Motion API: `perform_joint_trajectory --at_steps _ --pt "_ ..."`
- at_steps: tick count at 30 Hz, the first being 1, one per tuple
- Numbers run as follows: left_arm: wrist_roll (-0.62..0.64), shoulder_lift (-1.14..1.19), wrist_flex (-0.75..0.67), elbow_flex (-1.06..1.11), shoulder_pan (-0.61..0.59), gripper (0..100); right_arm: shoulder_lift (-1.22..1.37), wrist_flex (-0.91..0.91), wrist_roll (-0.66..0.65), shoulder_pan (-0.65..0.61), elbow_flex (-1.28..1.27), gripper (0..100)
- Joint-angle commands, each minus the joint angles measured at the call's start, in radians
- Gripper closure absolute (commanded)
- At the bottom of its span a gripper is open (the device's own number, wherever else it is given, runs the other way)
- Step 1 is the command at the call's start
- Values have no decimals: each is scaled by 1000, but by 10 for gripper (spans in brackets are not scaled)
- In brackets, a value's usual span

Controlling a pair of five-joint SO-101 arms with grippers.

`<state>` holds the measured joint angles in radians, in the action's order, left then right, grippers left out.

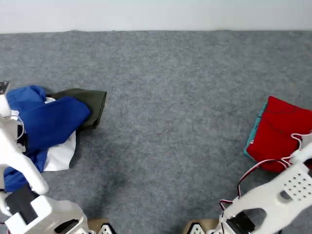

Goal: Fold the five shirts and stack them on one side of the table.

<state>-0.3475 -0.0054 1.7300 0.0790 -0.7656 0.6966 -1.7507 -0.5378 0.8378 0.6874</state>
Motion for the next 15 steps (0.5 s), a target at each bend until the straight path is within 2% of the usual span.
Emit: perform_joint_trajectory --at_steps 1,5,10,15 --pt "-2 -43 0 -4 6 983 -148 -42 -6 -47 124 962" --pt "-2 -43 0 -4 17 983 -249 -38 -8 -70 143 939" --pt "-2 -43 0 -4 17 983 -248 22 -2 -45 144 770" --pt "-2 -43 -21 -4 18 983 -174 183 -2 -13 146 776"
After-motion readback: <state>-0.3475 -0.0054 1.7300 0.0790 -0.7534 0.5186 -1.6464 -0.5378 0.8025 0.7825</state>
